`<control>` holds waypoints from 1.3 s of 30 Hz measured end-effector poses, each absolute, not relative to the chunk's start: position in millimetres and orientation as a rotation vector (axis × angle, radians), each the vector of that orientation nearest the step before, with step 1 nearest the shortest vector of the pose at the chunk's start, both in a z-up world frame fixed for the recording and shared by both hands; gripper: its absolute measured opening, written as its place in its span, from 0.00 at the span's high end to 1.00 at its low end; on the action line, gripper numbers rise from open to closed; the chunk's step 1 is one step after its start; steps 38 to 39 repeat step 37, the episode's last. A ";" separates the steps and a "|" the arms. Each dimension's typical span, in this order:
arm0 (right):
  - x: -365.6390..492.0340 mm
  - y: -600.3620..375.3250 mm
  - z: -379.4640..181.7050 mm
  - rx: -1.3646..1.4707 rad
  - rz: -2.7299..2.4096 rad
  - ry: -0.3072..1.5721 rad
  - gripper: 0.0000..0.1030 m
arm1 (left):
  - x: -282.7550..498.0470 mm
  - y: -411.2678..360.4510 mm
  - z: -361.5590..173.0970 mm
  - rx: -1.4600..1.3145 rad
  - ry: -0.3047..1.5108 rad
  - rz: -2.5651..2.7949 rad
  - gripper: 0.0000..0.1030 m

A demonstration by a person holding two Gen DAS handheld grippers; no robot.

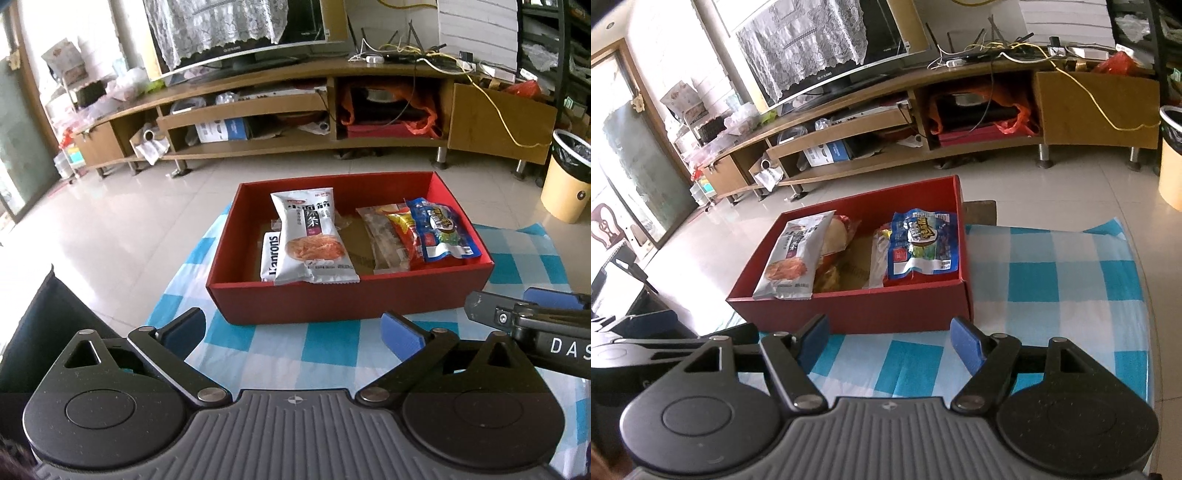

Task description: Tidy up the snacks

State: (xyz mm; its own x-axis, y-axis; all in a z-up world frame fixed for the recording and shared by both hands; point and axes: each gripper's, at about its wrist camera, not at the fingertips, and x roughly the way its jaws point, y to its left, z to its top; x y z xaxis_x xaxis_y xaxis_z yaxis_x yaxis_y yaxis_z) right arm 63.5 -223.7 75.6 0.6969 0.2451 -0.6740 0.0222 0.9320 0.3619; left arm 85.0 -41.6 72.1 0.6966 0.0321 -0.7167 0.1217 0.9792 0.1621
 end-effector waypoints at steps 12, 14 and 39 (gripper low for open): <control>39.0 -217.8 76.7 0.365 0.132 0.807 0.31 | 61.3 -31.2 69.8 0.173 0.824 -0.058 0.01; 34.9 -216.2 76.7 0.364 0.134 0.811 0.31 | 57.7 -29.6 69.0 0.171 0.829 -0.059 0.01; 22.8 -212.4 75.7 0.355 0.136 0.822 0.31 | 45.9 -25.8 64.2 0.168 0.840 -0.068 0.01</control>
